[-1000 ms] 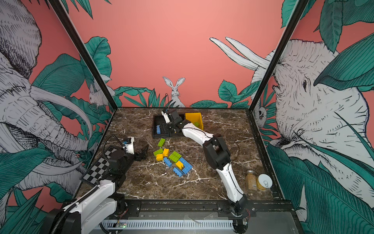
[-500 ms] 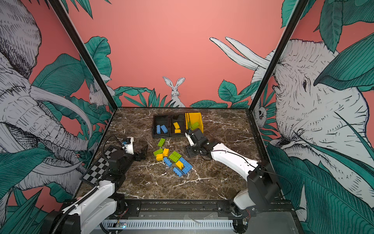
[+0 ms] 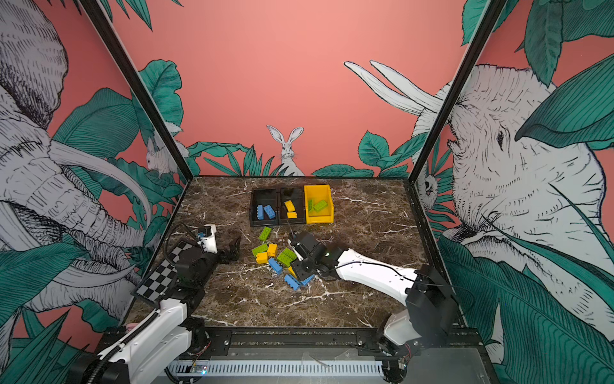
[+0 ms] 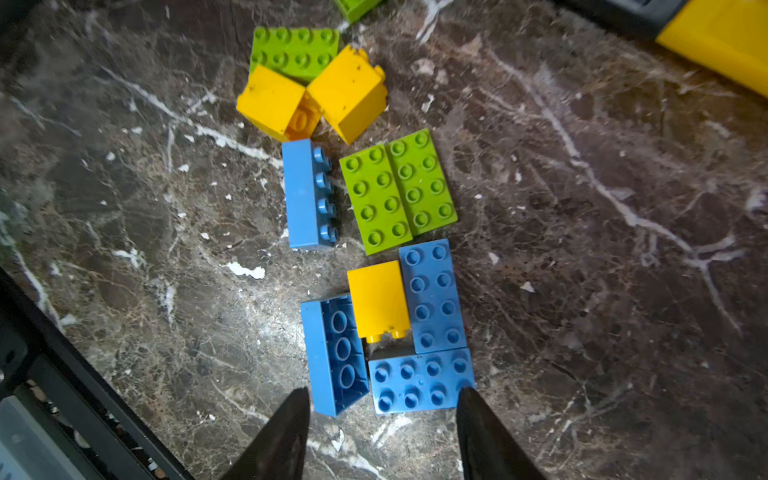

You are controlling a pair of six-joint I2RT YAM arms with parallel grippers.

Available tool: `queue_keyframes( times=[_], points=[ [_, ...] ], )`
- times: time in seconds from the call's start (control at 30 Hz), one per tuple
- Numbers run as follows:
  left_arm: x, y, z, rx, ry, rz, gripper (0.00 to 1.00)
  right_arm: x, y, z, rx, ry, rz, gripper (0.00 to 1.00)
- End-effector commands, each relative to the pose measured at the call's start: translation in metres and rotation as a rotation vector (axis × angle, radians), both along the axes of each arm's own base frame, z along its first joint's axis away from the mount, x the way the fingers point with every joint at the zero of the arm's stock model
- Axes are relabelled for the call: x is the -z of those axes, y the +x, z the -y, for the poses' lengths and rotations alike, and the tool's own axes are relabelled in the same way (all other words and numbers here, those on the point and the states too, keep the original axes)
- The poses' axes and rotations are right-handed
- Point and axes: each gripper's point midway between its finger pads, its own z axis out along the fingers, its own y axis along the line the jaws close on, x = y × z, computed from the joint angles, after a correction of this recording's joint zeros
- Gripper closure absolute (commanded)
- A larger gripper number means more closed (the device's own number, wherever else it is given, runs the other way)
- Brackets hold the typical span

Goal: Sort the legos into containers by color
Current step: 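Return the right gripper to the pile and grasp another blue brick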

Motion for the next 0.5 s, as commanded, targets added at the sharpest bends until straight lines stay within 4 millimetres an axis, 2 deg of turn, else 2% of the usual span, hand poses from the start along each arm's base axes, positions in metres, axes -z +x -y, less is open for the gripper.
queue_keyframes(
  times=[0.0,0.2,0.47],
  points=[
    [0.001,-0.003,-0.004,-0.022,0.0,-0.005,0.01,0.004,-0.005,-0.016,0.016,-0.012,-0.015,0.46],
    [0.001,-0.004,-0.01,-0.053,0.003,0.0,0.01,0.023,-0.007,-0.015,0.013,-0.111,-0.027,0.47],
    [0.0,-0.005,-0.01,-0.049,0.002,0.004,0.01,0.039,-0.025,-0.033,-0.04,-0.055,-0.129,0.49]
  ],
)
